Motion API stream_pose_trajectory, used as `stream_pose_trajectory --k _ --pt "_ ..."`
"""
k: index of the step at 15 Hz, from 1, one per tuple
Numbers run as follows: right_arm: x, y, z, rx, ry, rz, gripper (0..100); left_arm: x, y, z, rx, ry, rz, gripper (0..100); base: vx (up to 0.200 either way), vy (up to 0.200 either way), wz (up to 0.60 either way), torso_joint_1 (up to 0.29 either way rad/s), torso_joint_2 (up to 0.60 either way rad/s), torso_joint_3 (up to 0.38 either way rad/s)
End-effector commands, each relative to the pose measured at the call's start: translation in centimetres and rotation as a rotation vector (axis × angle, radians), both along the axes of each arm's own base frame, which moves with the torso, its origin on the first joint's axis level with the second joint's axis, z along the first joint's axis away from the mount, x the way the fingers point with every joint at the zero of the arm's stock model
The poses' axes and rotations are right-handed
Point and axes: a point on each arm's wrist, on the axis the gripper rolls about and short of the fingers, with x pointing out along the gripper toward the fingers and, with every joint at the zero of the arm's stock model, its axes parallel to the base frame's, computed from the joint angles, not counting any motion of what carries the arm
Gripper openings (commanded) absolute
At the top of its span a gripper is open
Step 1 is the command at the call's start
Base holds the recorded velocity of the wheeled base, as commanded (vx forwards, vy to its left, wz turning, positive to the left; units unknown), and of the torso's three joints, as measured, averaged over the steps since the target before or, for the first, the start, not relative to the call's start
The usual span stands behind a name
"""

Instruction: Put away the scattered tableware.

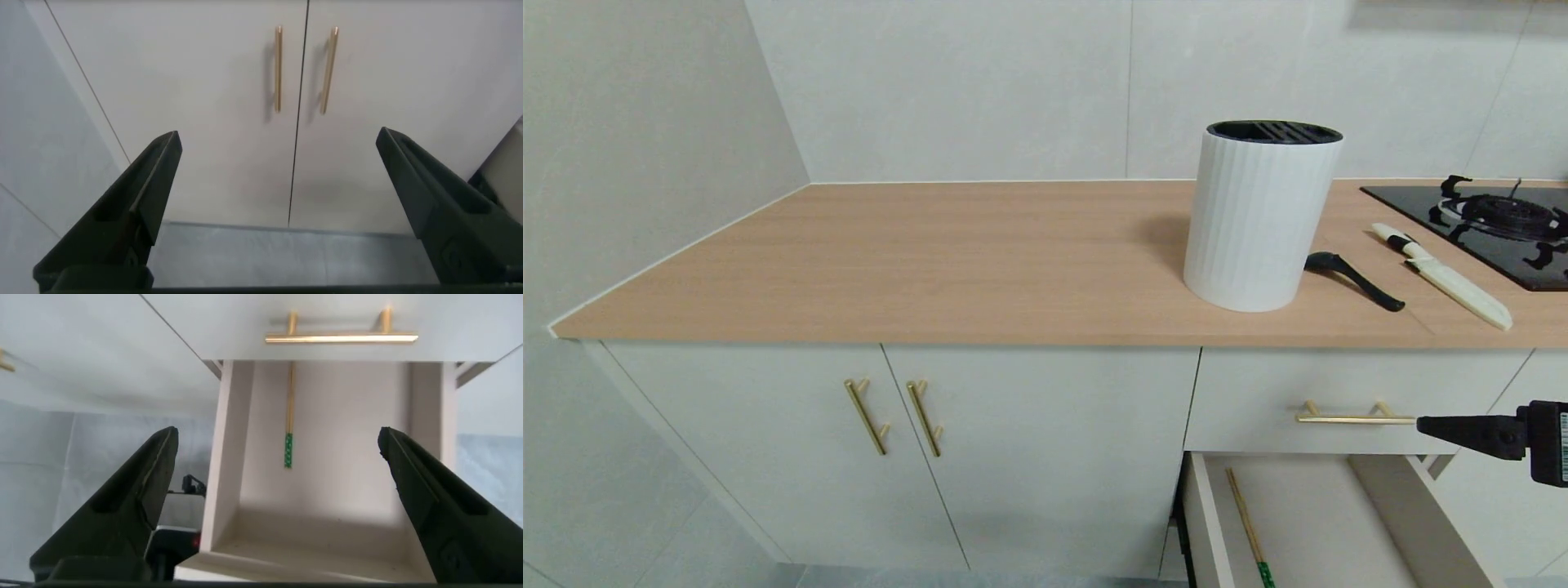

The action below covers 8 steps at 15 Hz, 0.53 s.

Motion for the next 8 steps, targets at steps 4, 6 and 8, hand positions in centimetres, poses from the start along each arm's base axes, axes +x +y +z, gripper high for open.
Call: stream_pose_trajectory --k 4,6,8 --pt "0.2 0.1 -1.0 -0.058 -0.001 0.047 100 0.0 0.0 0.0 0.000 0.000 0.000 100 0.000 0.000 0.00 0.115 -0.31 -0.189" --pt "1.1 0.2 -1.6 -0.090 -0.023 0.071 100 0.0 0.0 0.0 0.000 0.000 0.000 100 0.000 0.000 0.00 0.021 -0.04 -0.025" --pt "4.9 0.4 -1.6 -0.134 -0.118 0.088 100 0.0 0.0 0.0 0.000 0.000 0.000 100 0.000 0.000 0.00 0.000 0.00 0.000"
